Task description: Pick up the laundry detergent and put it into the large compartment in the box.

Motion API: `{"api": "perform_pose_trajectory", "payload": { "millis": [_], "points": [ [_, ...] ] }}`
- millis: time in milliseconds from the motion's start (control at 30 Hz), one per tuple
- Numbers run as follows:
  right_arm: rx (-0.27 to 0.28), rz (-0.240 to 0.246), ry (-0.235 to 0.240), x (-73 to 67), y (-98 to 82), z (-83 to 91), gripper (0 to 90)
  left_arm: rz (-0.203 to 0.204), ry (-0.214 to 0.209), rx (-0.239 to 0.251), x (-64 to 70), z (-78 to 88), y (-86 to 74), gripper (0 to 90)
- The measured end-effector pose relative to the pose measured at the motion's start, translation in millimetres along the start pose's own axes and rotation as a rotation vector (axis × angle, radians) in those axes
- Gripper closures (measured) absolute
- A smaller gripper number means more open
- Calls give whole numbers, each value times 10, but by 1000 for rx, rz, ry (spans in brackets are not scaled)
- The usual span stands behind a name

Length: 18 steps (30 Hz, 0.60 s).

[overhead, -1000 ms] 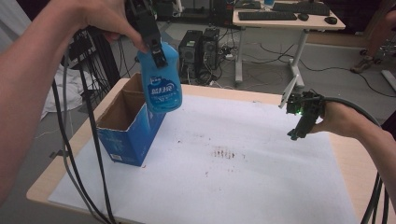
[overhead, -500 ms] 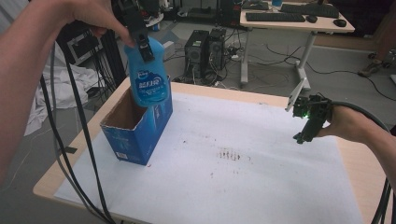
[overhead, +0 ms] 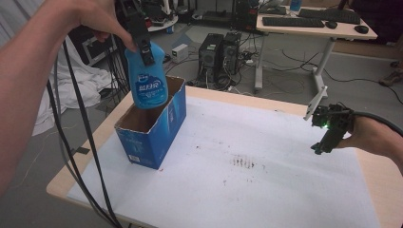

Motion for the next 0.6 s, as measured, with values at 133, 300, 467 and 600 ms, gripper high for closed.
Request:
{"api": "perform_pose_trajectory", "payload": {
  "millis": [133, 300, 467, 600],
  "points": [
    [-4, 0, 4, -8, 20, -16, 121, 18, 3, -3, -27, -52, -47, 381],
    [-5, 6, 5, -5, 35, -17, 121, 28, 0, -8, -57, -145, -93, 381],
    [-5, -1, 5, -11, 39, -25, 121, 28, -11, -31, -85, -254, -128, 380],
    [-7, -1, 6, -14, 46, -32, 121, 31, -31, -38, -100, -408, -164, 380]
  ]
}}
Point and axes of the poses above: each handheld gripper's, and its own axes: z roughly backward along the jaws, y roughly out of its top, x roughly to its right, the point moved 4 cm from there along -z, roughly forward along the jaws, and after that the axes turned 8 degrees about z, right-handed, at the moved point
